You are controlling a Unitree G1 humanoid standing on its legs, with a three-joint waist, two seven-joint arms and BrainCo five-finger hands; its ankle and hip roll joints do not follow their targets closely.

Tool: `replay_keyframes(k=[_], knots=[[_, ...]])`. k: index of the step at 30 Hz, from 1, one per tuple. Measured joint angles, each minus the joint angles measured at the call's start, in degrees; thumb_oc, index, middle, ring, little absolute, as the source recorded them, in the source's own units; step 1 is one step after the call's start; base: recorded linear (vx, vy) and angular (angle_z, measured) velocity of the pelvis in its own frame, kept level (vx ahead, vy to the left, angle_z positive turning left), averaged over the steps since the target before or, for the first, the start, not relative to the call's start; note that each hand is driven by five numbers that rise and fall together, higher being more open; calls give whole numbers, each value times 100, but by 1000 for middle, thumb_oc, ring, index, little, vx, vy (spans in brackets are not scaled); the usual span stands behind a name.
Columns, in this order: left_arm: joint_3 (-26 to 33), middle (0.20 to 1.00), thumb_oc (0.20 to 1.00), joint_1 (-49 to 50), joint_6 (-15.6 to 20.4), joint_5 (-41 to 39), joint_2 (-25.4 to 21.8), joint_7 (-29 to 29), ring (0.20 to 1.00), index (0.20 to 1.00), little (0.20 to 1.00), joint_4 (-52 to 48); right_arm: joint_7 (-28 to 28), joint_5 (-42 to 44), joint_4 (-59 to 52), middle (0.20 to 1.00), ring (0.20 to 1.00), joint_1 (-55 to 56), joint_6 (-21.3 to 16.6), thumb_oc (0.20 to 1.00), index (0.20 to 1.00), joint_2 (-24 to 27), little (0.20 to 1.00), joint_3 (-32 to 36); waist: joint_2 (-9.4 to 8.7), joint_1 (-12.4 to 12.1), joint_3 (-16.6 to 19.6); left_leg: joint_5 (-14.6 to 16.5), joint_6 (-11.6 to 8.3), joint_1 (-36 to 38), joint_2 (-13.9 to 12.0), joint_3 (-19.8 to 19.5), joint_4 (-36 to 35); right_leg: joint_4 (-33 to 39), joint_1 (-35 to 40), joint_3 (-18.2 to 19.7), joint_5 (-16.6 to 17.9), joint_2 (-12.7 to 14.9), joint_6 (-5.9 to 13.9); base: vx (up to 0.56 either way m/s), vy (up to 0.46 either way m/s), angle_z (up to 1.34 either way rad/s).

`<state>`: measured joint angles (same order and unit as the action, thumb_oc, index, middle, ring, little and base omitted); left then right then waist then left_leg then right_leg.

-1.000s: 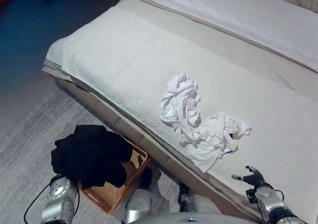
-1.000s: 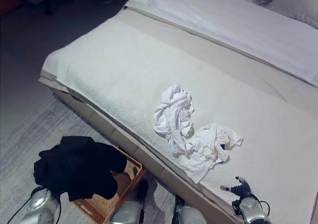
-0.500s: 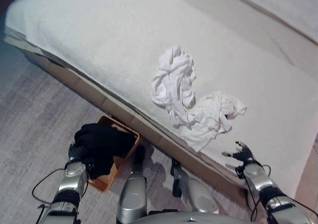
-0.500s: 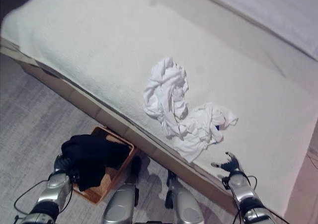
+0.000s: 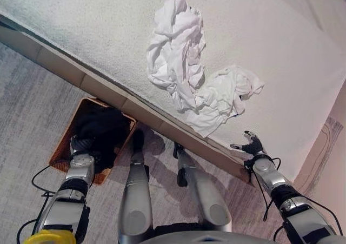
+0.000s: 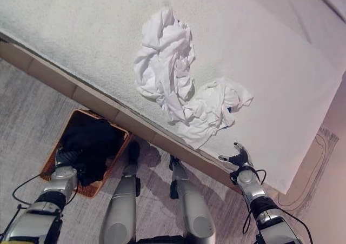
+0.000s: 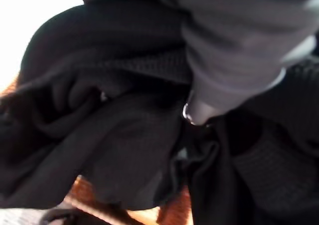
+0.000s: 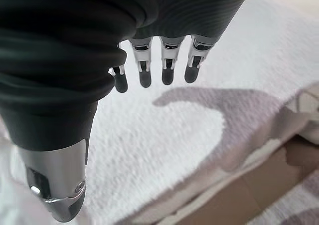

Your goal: Pick up clothes into the bucket

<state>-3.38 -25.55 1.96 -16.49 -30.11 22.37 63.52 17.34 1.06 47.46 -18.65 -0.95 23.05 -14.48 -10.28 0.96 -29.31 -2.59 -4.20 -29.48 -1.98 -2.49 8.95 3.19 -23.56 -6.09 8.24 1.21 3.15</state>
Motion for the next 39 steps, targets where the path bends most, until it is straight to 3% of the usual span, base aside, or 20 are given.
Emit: replay_keyframes(k=[8,11,18,21,28,31,35,39], knots=[[50,1000,1000,-22,-284,4,-9,283,1000,1000,1000,326,101,356,-894,1000,1000,33,-161,1000,1000,3,1000,4,-69,134,46,126,32,-128,-10,100,278,1,-54,116,74,-2,26,22,12,-7],[364,1000,1000,38,-319,181,-8,381,1000,1000,1000,332,224,773,-1637,1000,1000,81,-301,1000,1000,13,1000,181,-85,139,57,129,34,-105,-13,139,291,6,-40,162,106,-3,19,19,16,-6],[749,1000,1000,766,-423,227,-36,574,1000,1000,1000,374,577,909,-3036,1000,1000,78,-680,1000,1000,149,1000,540,-74,101,51,121,40,112,-2,170,226,21,141,178,114,14,10,12,3,-1],[842,1000,1000,1233,-457,358,65,636,1000,1000,1000,82,760,731,-3306,1000,1000,101,-693,1000,1000,343,1000,785,-10,-67,9,52,79,255,31,148,96,21,235,135,105,61,4,7,-4,8],[653,1000,1000,1580,-413,718,391,728,1000,1000,1000,-427,1022,460,-2931,1000,1000,-379,-555,1000,1000,763,1000,1032,450,-352,-152,-252,44,353,186,-145,-348,-52,233,-160,-2,205,39,4,-32,25],[259,1000,1000,1742,-293,815,612,680,1000,1000,1000,-941,1105,433,-2389,1000,1000,-890,-396,1000,1000,994,1000,1022,783,-577,-151,-419,32,441,223,-333,-608,-178,233,-334,-101,281,65,11,-93,31],[-375,1000,1000,1815,114,433,958,169,1000,1000,1000,-1376,1110,368,-661,1000,1000,-2069,-83,1000,1000,1506,1000,697,1191,-679,-140,-643,6,563,309,-653,-907,-469,222,-616,-310,383,123,9,-81,38],[-1423,1000,1000,1843,232,161,1310,-342,1000,1000,1000,-1619,1068,530,956,1000,1000,-3317,95,1000,1000,1606,1000,350,1370,-806,-143,-748,54,539,379,-783,-1004,-1119,-101,-706,-650,529,90,-5,-95,20]])
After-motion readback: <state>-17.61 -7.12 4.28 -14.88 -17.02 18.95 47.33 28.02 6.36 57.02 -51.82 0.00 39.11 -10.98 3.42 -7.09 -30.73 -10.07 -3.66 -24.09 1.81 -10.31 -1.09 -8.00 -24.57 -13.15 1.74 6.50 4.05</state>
